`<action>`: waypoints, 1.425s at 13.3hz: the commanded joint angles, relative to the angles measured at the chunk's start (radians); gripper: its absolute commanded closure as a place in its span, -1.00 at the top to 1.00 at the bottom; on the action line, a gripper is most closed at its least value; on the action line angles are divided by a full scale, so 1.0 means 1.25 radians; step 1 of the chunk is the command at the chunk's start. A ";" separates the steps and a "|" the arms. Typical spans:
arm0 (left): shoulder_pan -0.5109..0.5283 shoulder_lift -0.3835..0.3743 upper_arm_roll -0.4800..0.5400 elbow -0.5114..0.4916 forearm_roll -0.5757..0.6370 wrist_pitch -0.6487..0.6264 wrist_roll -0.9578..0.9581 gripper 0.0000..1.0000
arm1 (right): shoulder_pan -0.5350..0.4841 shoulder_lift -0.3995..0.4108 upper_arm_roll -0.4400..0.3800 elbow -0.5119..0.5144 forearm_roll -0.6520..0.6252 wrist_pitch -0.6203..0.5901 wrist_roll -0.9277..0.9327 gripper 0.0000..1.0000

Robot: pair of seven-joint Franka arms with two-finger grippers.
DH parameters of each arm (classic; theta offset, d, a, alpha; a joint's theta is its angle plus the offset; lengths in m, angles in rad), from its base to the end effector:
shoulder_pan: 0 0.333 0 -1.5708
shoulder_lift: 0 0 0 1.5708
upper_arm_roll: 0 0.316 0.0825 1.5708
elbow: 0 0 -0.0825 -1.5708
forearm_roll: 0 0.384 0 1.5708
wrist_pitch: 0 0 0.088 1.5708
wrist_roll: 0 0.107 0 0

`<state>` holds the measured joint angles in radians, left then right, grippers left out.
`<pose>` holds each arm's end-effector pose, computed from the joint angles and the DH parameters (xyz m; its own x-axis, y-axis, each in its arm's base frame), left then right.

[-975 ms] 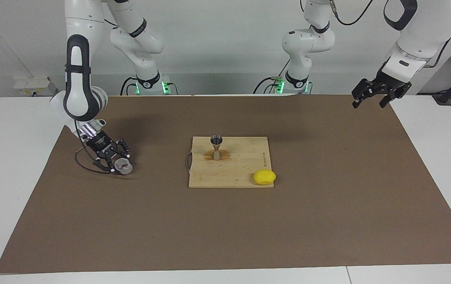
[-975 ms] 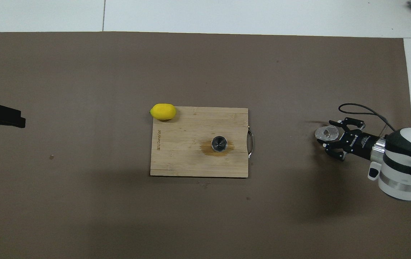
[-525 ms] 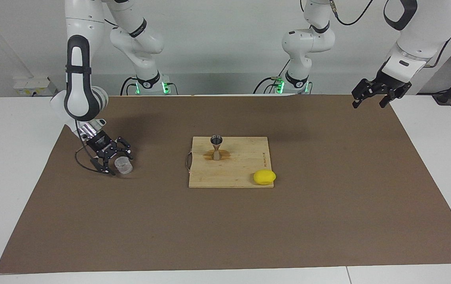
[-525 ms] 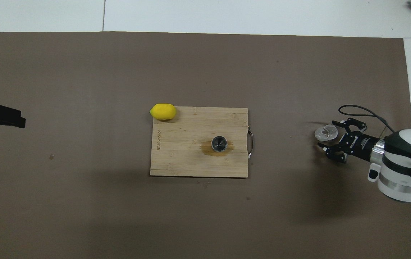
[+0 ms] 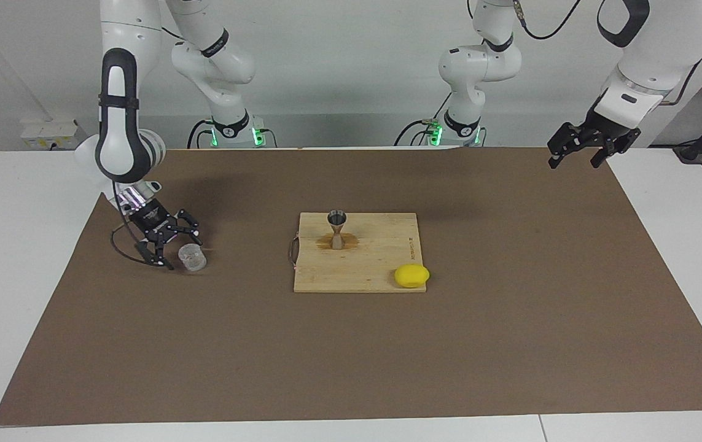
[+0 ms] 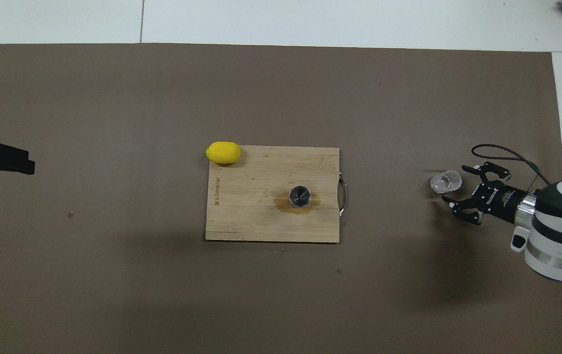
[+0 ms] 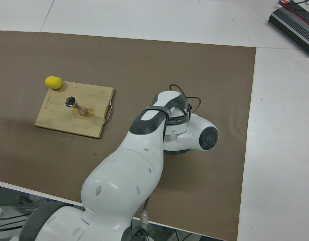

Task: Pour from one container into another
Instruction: 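Lower the glass cup onto the table and open the right gripper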

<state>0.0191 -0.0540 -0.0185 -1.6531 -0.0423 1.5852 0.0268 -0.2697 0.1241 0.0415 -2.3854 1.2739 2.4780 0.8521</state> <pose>0.5380 -0.0044 0.6165 0.9996 -0.0255 -0.0128 -0.0250 -0.9988 0.0416 0.4835 -0.1154 0.2642 -0.3744 -0.6447 -0.6665 -0.8129 0.5740 -0.0986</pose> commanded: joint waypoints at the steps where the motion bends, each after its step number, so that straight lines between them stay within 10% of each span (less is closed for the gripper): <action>1: -0.002 -0.013 0.000 -0.010 0.017 0.007 -0.012 1.00 | -0.019 -0.040 0.006 -0.034 -0.036 0.002 -0.017 0.97; 8: -0.002 -0.013 0.001 -0.009 0.029 0.001 -0.008 1.00 | -0.061 -0.071 0.006 -0.047 -0.167 -0.035 -0.013 0.97; 19: -0.005 -0.012 0.001 -0.012 0.029 0.002 -0.010 1.00 | -0.074 -0.165 0.018 0.038 -0.827 -0.239 -0.054 0.98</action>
<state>0.0191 -0.0540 -0.0183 -1.6539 -0.0249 1.5845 0.0267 -0.3572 -0.0350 0.0491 -2.3396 0.3083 2.1976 0.8424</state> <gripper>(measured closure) 0.000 0.009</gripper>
